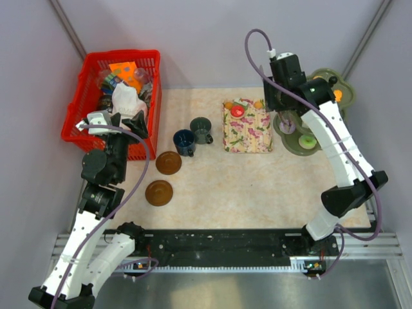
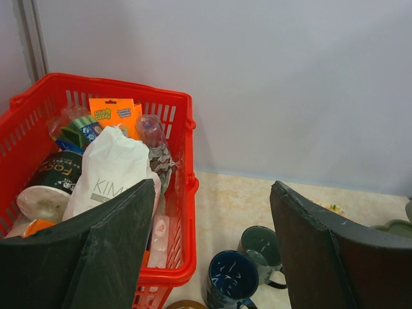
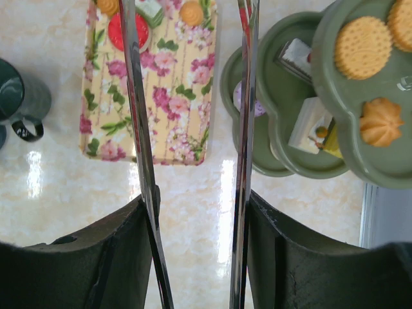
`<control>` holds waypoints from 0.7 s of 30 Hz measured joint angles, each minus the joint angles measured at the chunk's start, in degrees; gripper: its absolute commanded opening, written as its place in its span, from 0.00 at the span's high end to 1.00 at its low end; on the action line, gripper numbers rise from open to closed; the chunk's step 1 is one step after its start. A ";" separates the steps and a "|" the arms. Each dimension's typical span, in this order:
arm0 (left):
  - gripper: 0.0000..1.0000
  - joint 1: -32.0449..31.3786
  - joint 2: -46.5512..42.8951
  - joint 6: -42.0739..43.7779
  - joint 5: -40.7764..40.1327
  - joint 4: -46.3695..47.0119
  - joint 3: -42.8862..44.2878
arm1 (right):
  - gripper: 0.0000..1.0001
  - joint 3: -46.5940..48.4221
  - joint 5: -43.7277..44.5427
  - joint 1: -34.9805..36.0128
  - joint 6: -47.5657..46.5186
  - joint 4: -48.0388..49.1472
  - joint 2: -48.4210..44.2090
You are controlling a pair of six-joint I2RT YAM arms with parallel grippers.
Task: Serve the afternoon tea
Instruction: Place the desert on the desert table, then place the clamp on the tray.
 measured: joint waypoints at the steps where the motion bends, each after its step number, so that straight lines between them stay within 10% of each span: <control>1: 0.23 0.00 0.00 0.00 0.00 0.02 0.00 | 0.48 -0.61 -0.13 0.48 0.02 0.09 0.00; 21: 0.23 0.00 0.00 0.00 -0.02 0.00 0.00 | 0.50 -26.64 -5.49 3.58 3.63 10.40 -3.80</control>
